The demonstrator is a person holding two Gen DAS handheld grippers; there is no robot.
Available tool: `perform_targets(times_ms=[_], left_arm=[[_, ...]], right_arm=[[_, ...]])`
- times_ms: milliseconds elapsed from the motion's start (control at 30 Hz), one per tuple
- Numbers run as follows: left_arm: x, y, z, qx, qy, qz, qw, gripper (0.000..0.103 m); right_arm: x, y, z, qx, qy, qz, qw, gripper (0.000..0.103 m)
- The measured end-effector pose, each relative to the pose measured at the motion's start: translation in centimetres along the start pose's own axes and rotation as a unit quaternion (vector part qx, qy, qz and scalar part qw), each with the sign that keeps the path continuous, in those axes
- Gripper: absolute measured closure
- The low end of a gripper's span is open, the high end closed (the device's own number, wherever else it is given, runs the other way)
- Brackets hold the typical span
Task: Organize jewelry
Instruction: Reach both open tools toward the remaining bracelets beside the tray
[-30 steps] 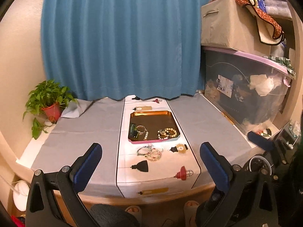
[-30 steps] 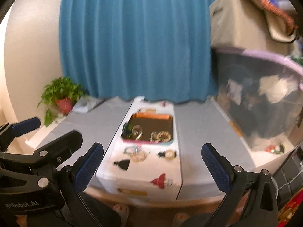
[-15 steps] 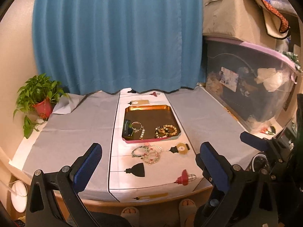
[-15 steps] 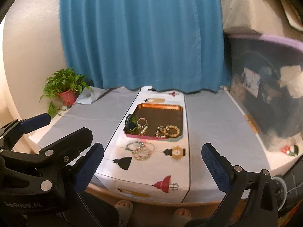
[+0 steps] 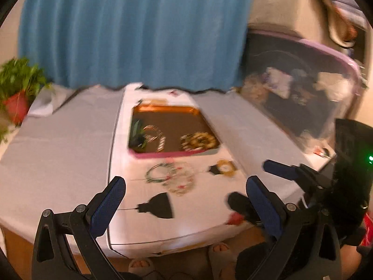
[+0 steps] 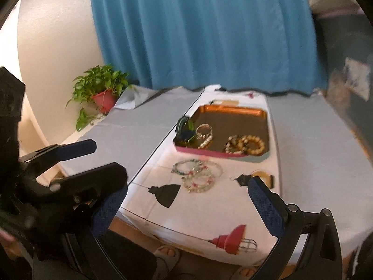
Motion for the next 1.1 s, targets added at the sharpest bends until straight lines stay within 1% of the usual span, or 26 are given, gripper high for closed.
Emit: perform_targets(times_ms=[33,100,133,233,300,333,367,433,467,500,533,567,600,633,667,733,767,800,833,867,900,933,967,1033,1067,1100], left_arm=[[-0.7,0.1,-1.0,-0.006,0.005,0.004,1.0000,0.001],[-2.3,0.5,-3.0,-0.002,0.034,0.017,0.9993,0.001],[-3.0,0.8,-4.0,-0.003,0.040,0.018,0.9990,0.002],[-4.2,1.1,-6.8,-0.007,0.054,0.008,0.9985,0.002],[-5.0,1.3,-9.0,-0.012,0.058,-0.003,0.9982,0.005],[-5.6,1.3,-9.9,-0.015,0.069,0.002,0.9975,0.016],[-6.2,1.3,-10.6,-0.018,0.072,0.013,0.9972,0.031],[-7.2,0.6,-11.6,-0.031,0.049,0.047,0.9972,0.038],[-7.6,0.0,-12.1,-0.037,0.047,0.052,0.9968,0.040],[-7.8,-0.3,-12.4,-0.040,0.054,0.049,0.9966,0.042],[-8.0,-0.6,-12.9,-0.046,0.061,0.043,0.9962,0.048],[-8.2,-0.6,-13.4,-0.055,0.062,0.039,0.9958,0.054],[-8.4,-0.6,-14.0,-0.072,0.054,0.039,0.9952,0.057],[-8.5,-0.5,-14.6,-0.086,0.048,0.039,0.9944,0.064],[-8.5,-0.4,-14.8,-0.091,0.045,0.039,0.9941,0.071],[-8.3,-0.2,-15.5,-0.097,0.052,0.032,0.9934,0.076],[-8.0,-0.2,-15.7,-0.100,0.054,0.025,0.9932,0.078],[-7.4,-0.4,-16.1,-0.106,0.049,0.008,0.9931,0.078],[-6.9,-0.6,-16.4,-0.111,0.053,-0.006,0.9924,0.078],[-6.1,-0.8,-16.6,-0.105,0.070,-0.034,0.9915,0.079],[-5.4,-1.2,-16.7,-0.099,0.083,-0.059,0.9898,0.080],[-5.1,-1.4,-16.6,-0.094,0.083,-0.069,0.9897,0.084],[-5.2,-1.5,-16.5,-0.092,0.077,-0.066,0.9906,0.085],[-5.5,-1.4,-16.4,-0.092,0.067,-0.057,0.9918,0.087],[-5.9,-1.3,-16.2,-0.092,0.065,-0.050,0.9924,0.093],[-6.2,-1.3,-16.1,-0.091,0.065,-0.043,0.9929,0.096]], right_arm=[[0.5,-0.3,-1.1,-0.002,0.007,-0.003,1.000,0.000],[1.5,-0.8,-2.9,-0.001,0.021,-0.005,1.000,0.001],[2.1,-1.0,-3.7,0.006,0.028,-0.008,1.000,0.001],[4.1,-1.3,-5.8,0.008,0.024,-0.022,0.999,0.001],[5.5,-1.2,-7.4,0.004,0.026,-0.031,0.999,0.003],[6.2,-1.0,-8.3,0.002,0.020,-0.029,0.999,0.008],[6.8,-0.7,-9.3,-0.002,0.015,-0.023,1.000,0.011],[7.8,-0.6,-11.5,-0.016,0.002,-0.017,1.000,0.019],[8.1,-0.7,-12.1,-0.017,0.008,-0.022,1.000,0.024],[8.2,-1.0,-12.9,-0.021,0.016,-0.029,0.999,0.038],[8.2,-1.3,-13.5,-0.030,0.015,-0.033,0.999,0.049],[8.1,-1.7,-14.3,-0.042,0.013,-0.032,0.999,0.052],[7.8,-2.0,-15.2,-0.060,0.015,-0.025,0.998,0.058],[7.6,-2.3,-15.8,-0.079,0.015,-0.019,0.997,0.063],[7.4,-2.2,-16.1,-0.086,0.014,-0.008,0.996,0.063],[7.3,-1.8,-16.4,-0.096,0.018,0.006,0.995,0.064],[7.3,-1.9,-16.5,-0.102,0.009,0.015,0.995,0.065],[7.2,-2.0,-16.6,-0.104,-0.004,0.028,0.994,0.067],[6.9,-1.9,-16.7,-0.107,-0.010,0.038,0.993,0.068],[6.6,-1.9,-16.9,-0.109,-0.016,0.048,0.993,0.068],[6.4,-1.9,-17.0,-0.111,-0.023,0.054,0.992,0.072],[6.1,-1.9,-17.1,-0.114,-0.032,0.066,0.991,0.079],[5.8,-1.9,-17.1,-0.116,-0.039,0.078,0.989,0.082],[5.1,-1.9,-17.2,-0.116,-0.042,0.097,0.988,0.093],[4.7,-1.9,-17.2,-0.116,-0.046,0.110,0.986,0.094],[4.5,-2.0,-17.2,-0.116,-0.050,0.115,0.985,0.095]])
Point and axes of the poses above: each gripper's, at about its wrist camera, not at the fingertips, and z roughly against the way its jaws point, x to its right, y to its top, the point moved 2 cm from there along -z, roughly the way its jaws point, and after that the axes turned 10 degrees about z, right-handed, at the moved point
